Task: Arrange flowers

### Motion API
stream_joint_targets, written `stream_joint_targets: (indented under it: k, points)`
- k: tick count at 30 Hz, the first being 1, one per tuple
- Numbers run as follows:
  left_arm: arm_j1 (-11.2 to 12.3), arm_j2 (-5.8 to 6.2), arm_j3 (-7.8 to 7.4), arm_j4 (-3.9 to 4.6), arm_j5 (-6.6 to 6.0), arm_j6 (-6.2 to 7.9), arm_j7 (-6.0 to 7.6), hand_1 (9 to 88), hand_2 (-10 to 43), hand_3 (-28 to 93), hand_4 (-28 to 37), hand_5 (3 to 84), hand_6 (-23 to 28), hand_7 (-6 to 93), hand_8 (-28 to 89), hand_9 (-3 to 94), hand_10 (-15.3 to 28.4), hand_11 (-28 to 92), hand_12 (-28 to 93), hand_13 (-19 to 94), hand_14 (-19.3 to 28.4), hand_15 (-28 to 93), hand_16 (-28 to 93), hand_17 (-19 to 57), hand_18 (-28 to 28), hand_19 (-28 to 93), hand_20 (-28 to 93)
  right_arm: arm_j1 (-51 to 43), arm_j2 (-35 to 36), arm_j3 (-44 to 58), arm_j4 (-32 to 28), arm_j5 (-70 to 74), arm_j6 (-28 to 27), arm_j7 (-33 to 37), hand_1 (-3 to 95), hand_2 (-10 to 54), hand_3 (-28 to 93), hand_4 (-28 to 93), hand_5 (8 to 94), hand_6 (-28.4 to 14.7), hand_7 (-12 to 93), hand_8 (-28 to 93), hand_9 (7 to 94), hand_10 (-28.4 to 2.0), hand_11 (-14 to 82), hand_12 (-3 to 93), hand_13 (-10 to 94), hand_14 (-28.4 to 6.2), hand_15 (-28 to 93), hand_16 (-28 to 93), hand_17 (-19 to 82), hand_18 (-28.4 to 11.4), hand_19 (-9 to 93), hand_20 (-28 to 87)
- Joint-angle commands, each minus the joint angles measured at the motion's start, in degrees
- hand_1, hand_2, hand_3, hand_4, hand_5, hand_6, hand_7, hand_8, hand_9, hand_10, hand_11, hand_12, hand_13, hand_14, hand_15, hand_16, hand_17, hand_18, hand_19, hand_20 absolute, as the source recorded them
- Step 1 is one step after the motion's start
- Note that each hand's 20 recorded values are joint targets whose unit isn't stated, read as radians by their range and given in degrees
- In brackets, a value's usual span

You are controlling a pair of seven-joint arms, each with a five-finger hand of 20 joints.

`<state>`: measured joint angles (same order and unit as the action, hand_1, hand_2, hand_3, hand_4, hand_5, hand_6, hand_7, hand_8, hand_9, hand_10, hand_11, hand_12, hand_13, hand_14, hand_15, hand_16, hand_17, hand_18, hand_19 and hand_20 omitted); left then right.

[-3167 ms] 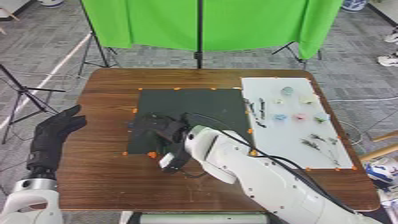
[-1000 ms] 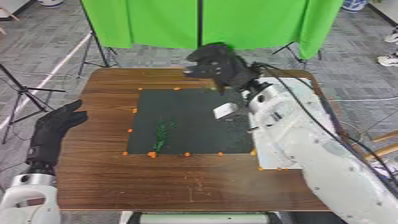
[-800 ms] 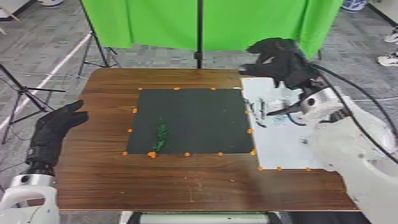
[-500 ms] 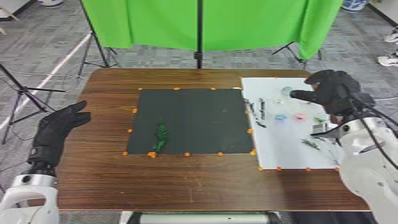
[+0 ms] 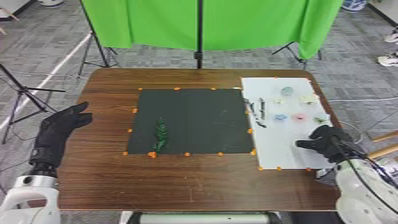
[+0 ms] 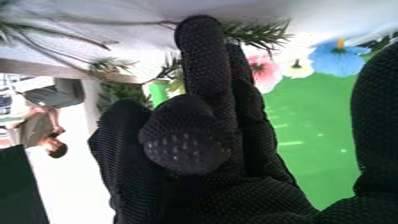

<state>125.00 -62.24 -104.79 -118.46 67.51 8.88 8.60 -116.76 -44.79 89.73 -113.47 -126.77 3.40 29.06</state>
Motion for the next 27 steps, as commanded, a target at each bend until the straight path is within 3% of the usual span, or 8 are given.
stream_joint_targets:
  k: [1, 14, 27]
  points:
    - [0.60, -0.46, 0.24, 0.18, 0.57, -0.79, -0.36, 25.2, 15.2, 64, -28.3, 46.1, 6.9, 8.3, -5, 47.1, 16.0, 18, 11, 38, 19.3, 20, -2, 9.0, 12.5, 13, 16, -3.02, -0.55, 1.30, -1.12, 2.00, 2.75, -0.58, 24.6, -9.5, 61, -20, 59.6, -5.4, 17, -6, 77.2, -14.7, 31.4, 26.8, 88, -4.8, 69, 24, 65, -15.9, 93, 62]
    - [0.15, -0.20, 0.93, 0.38, 0.96, -1.22, -0.43, 25.3, 15.2, 64, -28.3, 46.1, 6.9, 8.4, -5, 47.2, 16.1, 18, 12, 38, 19.2, 20, -2, 9.0, 12.5, 13, 16, -4.91, 0.16, 6.65, -6.01, 1.90, 10.49, -3.42, 24.3, -9.5, 61, -20, 59.5, -4.9, 18, -6, 77.2, -14.7, 31.7, 26.6, 88, -4.6, 69, 25, 65, -16.0, 93, 63]
    - [0.50, -0.38, 0.73, 0.18, 1.21, -1.26, -0.58, 25.2, 15.2, 64, -28.3, 46.1, 6.9, 8.4, -5, 47.1, 16.1, 18, 11, 38, 19.3, 20, -2, 9.0, 12.5, 13, 16, -8.55, -1.43, 9.04, -3.52, -0.14, 5.48, -0.81, 23.4, -9.5, 61, -19, 59.6, -4.7, 18, -7, 76.9, -14.9, 31.2, 26.6, 88, -4.7, 69, 25, 65, -16.0, 93, 63]
